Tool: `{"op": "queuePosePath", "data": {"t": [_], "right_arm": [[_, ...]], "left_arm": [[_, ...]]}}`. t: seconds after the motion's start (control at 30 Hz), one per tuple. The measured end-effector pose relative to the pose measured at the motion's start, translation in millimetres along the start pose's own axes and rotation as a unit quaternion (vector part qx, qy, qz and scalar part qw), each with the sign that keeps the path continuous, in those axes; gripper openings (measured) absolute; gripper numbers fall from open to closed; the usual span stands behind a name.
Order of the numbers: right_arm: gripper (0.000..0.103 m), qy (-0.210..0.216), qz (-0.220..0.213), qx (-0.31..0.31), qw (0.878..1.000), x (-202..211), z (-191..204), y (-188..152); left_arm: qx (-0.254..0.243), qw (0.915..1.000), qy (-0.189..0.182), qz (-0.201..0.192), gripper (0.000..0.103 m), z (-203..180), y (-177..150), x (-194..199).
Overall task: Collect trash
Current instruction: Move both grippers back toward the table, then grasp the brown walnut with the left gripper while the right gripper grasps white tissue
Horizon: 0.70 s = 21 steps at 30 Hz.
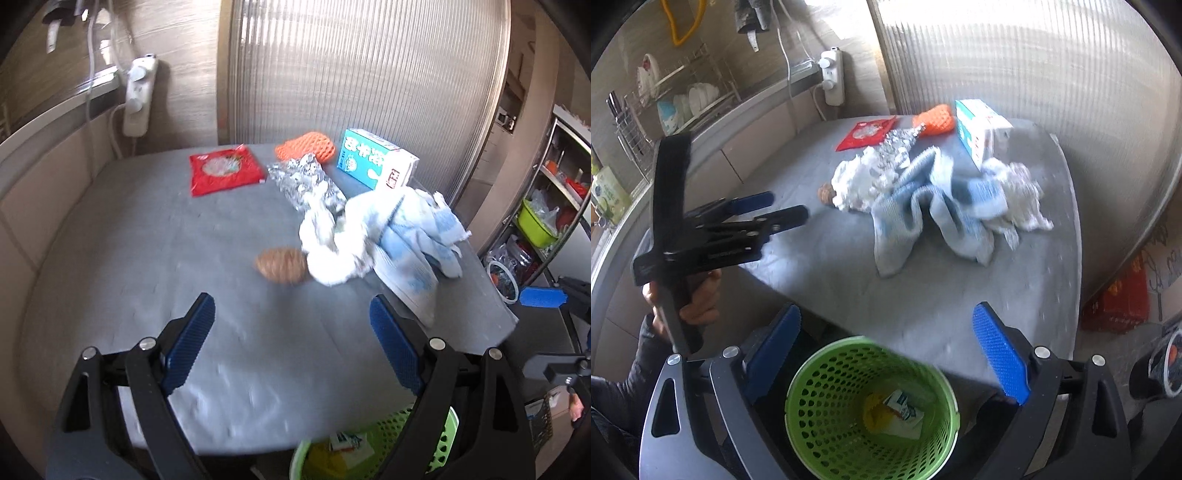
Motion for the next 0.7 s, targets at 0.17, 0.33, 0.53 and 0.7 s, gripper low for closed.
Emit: {"op": "queuePosePath", "data": {"t": [0.17,0.33,0.53,0.7], "right_arm": [[0.094,-0.005,-0.008,0.034,0.999,-11,3,37],[0.094,-0.012,-0.025,0.054,0.998,-16,2,68],[0.094,-0.003,-0.024,0.055,0.998,-30,0,84],[0.094,0.008,-0.01,0.059,0.998,-48,1,95]], "left_arm": [[-0.021,0.9997,-0.007,-0.005,0.078,-1,13,-21],[-0.025,0.9996,-0.015,0.006,0.072,1,19,-40],[-0.031,0.9992,-0.025,0.001,0.065,-2,22,-44],[-0.025,0.9989,-0.039,0.002,0.06,-4,22,-45]]}}
Point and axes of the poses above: each gripper's, at about its wrist camera, not at the fingertips, and x roughly against the way its jaws point, z to its left, y to its top, the point moved 8 cm from there along -x, roughly the way its jaws point, and after that the axes turned 14 degrees about y, right-handed, at the moved point
